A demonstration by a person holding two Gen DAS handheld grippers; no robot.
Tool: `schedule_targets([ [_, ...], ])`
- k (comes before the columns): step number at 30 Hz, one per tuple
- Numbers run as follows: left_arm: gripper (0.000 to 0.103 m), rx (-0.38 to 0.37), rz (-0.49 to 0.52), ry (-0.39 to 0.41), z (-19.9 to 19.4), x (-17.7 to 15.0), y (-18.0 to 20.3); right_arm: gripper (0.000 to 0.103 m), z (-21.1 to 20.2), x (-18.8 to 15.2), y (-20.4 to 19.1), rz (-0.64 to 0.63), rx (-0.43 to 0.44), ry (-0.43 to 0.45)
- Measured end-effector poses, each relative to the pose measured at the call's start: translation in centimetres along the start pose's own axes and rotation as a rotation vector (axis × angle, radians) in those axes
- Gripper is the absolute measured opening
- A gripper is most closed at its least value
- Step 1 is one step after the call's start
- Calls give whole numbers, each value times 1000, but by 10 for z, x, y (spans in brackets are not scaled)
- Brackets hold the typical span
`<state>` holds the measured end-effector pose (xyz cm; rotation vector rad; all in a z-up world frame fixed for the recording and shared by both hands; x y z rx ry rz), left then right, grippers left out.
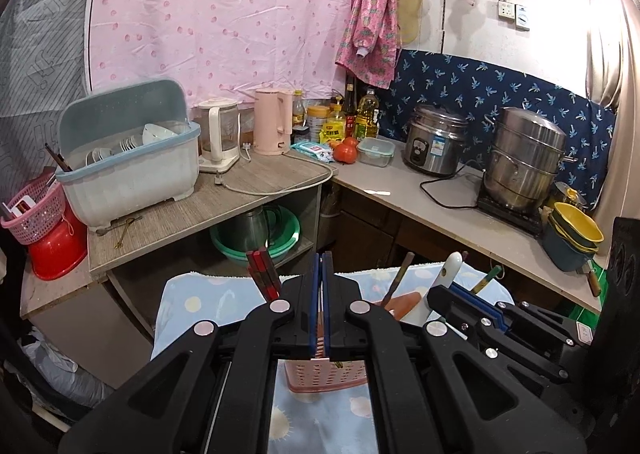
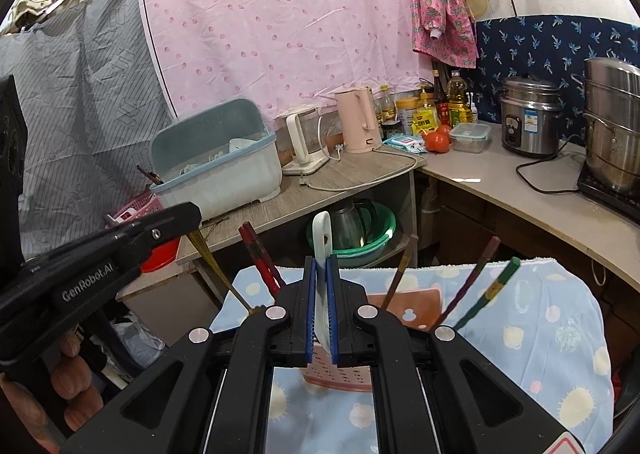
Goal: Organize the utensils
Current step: 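Lower both spoons into the holder and open the right tool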
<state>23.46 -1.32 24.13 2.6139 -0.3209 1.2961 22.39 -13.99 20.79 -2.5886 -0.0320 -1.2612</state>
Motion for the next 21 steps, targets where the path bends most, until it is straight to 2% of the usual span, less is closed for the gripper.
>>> schedule_targets([
  [14,1,19,-17,-65,57,-7,-24,6,61,-1,2,18,19,-47],
  [21,1,12,-18,-92,80,-11,-25,6,76,-5,8,10,-7,-58],
])
Point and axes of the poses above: each gripper's, at about its wrist camera, not at the fingertips, and z roughly the way its jaws point, y to its right, x to its top, the point moved 3 cm from there along z, roughly the way its jaws point, and after that the axes turned 7 degrees about -y, right-handed, at the moved point
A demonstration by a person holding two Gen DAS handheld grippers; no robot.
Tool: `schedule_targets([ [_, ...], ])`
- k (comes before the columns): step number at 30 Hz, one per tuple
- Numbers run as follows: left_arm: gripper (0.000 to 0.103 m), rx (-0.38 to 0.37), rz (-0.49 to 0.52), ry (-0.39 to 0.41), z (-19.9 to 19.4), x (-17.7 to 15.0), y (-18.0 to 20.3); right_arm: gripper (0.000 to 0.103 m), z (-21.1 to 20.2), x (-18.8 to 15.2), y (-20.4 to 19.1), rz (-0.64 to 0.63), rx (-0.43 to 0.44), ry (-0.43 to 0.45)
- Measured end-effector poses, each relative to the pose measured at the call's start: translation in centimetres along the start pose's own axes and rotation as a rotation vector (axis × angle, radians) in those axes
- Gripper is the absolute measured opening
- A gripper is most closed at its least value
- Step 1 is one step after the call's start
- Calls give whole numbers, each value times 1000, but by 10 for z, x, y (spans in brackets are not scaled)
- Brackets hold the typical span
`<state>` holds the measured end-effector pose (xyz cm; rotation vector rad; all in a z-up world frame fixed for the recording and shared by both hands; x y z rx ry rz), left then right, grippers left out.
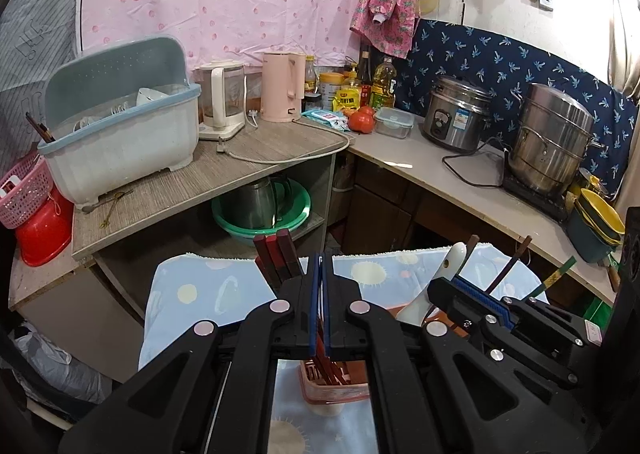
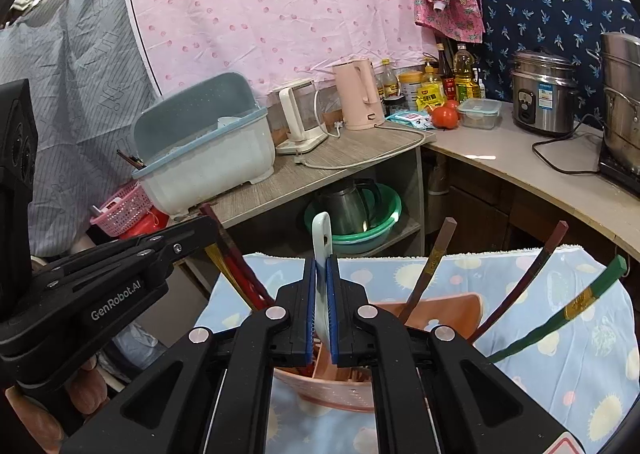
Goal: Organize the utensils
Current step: 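Lower both spoons into the holder and open the right tool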
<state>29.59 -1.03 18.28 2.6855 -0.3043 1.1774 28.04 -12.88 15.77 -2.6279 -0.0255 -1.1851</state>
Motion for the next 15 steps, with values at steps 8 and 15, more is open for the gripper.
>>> schedule_targets([
  [8,1,-15,-8,-15,12,-1,1,6,3,3,4,-2,-13,2],
  [15,1,-16,-14,-18,13,-1,-1,13,2,2,4,-10,-25,7],
])
Point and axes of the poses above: each gripper's, at about its wrist camera, not at the fingertips, and z roughly the way its jaws point, y to its right, x to its top, the point moved 3 cm from there along z, roughly the way its jaws point, and after that the axes turned 7 degrees about -y, right-handed, at the moved point
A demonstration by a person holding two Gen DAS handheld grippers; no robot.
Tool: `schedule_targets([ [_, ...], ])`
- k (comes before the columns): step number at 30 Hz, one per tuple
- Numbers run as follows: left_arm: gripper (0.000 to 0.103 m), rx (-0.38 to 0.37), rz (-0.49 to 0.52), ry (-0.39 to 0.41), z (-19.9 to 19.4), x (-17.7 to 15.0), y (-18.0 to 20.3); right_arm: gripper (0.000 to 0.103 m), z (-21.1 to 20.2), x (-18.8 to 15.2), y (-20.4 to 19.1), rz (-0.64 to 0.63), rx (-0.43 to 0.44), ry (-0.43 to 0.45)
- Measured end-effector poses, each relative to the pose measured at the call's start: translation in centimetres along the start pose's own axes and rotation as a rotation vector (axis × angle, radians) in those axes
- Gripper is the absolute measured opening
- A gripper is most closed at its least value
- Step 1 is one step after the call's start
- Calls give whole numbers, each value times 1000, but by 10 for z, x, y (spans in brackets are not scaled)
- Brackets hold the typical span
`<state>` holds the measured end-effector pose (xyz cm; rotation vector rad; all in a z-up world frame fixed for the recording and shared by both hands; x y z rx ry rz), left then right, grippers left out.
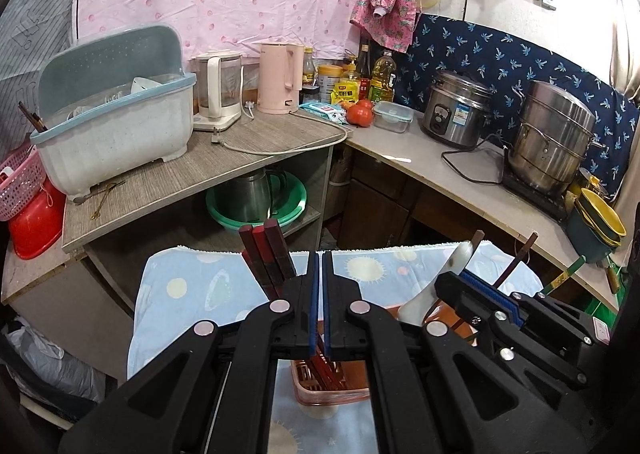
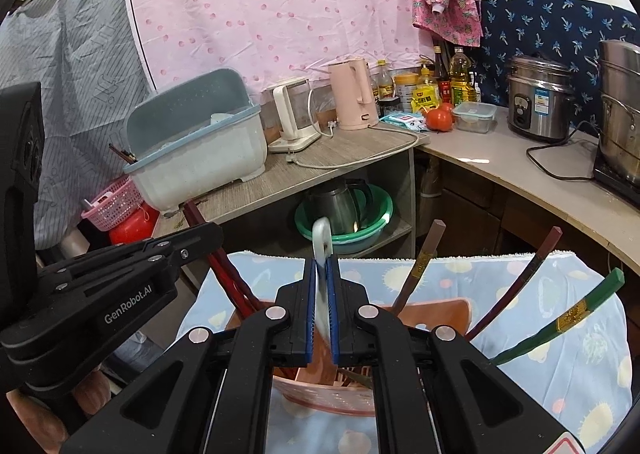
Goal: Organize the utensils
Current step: 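Lower both spoons into the holder and open the right tool, then open the left tool to release the gold spoon in the holder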
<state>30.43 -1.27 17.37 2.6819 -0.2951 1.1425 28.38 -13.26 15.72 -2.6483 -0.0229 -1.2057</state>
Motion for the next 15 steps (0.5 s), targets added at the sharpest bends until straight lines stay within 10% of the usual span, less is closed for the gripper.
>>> schedule_targets([
  [3,1,1,1,-1,0,0,0,31,-6,-1,0,6,-10,27],
  [15,2,3,2,-5,-6,-12,3,32,-21,-11,-5,-10,-25,37],
])
Point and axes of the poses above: each gripper's, at about its wrist camera, not at the fingertips, and z roughly the way its jaws point, y to its right, x to its top, the point moved 3 cm from there along z, roughly the way its jaws point, and after that the axes turned 7 degrees about -y, right-handed, at the moved point
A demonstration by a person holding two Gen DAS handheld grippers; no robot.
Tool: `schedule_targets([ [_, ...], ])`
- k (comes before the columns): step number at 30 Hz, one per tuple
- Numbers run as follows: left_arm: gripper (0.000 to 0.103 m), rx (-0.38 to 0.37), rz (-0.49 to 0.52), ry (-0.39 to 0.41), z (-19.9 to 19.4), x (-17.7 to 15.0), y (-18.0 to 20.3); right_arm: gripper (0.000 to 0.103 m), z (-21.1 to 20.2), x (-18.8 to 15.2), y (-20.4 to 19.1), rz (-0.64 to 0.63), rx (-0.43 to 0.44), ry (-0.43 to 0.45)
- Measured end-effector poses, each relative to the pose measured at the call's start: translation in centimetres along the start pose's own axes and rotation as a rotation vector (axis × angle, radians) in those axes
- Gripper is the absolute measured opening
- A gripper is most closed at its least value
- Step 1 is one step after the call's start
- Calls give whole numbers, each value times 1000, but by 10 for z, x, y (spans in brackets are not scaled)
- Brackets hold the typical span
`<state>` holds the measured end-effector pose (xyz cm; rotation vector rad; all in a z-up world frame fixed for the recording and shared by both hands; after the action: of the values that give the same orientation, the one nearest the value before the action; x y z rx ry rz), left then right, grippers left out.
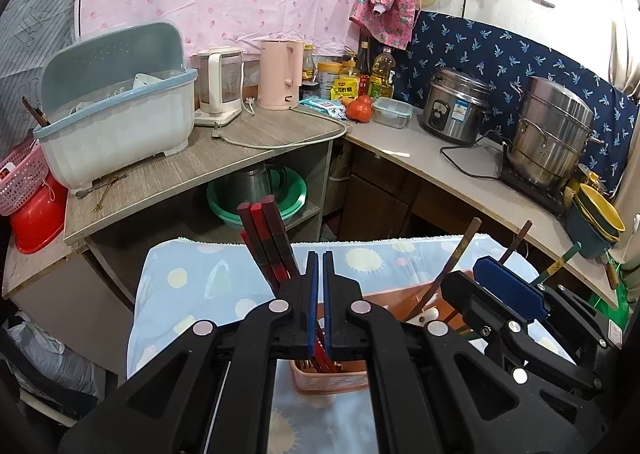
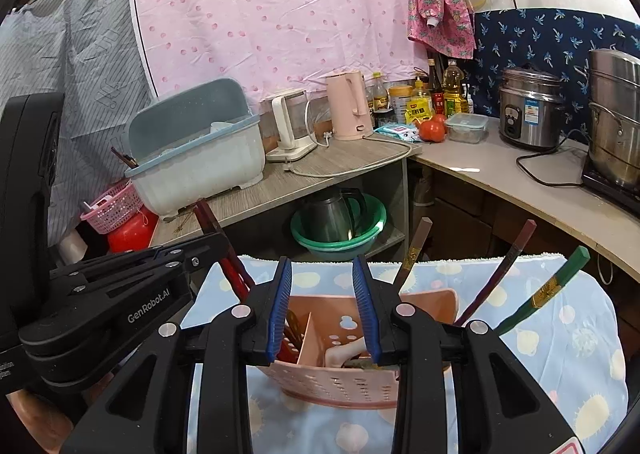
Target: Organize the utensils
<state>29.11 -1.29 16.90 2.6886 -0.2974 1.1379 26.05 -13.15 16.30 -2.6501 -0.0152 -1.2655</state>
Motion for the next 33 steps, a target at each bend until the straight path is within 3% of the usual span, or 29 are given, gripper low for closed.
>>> schedule_targets([
  [22,3,4,7,-8,-56,-43,33,46,-71,-39,-3,12,-87,-4],
  [33,22,12,-10,-27,-70,-72,48,48,-94,-66,7,37,-124,-31],
])
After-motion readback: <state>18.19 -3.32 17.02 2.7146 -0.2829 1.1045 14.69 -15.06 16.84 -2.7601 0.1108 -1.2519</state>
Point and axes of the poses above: each gripper's, at about its wrist camera, not at the fingertips, and z roughly the way its jaws point, y to its right, x to its top, the point moved 3 cm from there along z, roughly the way its jaws point, and after that the axes turned 7 degrees about -y, right-handed, at the moved point
